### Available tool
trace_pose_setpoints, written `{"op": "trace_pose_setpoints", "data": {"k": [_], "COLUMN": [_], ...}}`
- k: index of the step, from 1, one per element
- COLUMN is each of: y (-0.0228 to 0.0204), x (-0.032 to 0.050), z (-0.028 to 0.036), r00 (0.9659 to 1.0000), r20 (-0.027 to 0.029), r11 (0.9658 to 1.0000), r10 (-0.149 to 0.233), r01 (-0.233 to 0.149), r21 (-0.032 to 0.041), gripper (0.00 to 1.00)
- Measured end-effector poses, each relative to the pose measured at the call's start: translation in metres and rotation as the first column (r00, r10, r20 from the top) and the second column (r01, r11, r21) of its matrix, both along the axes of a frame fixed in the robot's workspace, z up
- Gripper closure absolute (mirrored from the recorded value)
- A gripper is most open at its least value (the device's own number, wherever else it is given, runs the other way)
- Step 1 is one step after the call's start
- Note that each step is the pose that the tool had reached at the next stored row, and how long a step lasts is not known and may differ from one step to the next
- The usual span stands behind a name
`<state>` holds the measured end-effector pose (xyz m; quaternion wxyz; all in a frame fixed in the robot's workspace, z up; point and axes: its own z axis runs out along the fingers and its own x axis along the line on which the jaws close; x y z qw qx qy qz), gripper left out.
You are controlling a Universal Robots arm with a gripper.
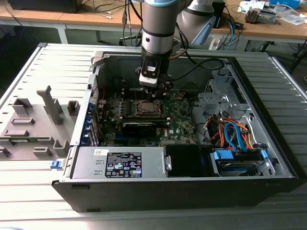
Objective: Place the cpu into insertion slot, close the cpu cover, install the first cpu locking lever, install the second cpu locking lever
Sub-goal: 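Install the first cpu locking lever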
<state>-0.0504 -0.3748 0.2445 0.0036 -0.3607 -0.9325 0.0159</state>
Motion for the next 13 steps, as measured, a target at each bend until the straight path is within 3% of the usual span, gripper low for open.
{"op": "trace_pose_setpoints", "data": {"k": [13], "y": [0.0], "x": [0.0], "z": [0.0], "r00": [0.9975], "r20": [0.0], "r11": [0.9975], "r10": [0.071], "r01": [-0.071], "r21": [0.0], "gripper": [0.89]}}
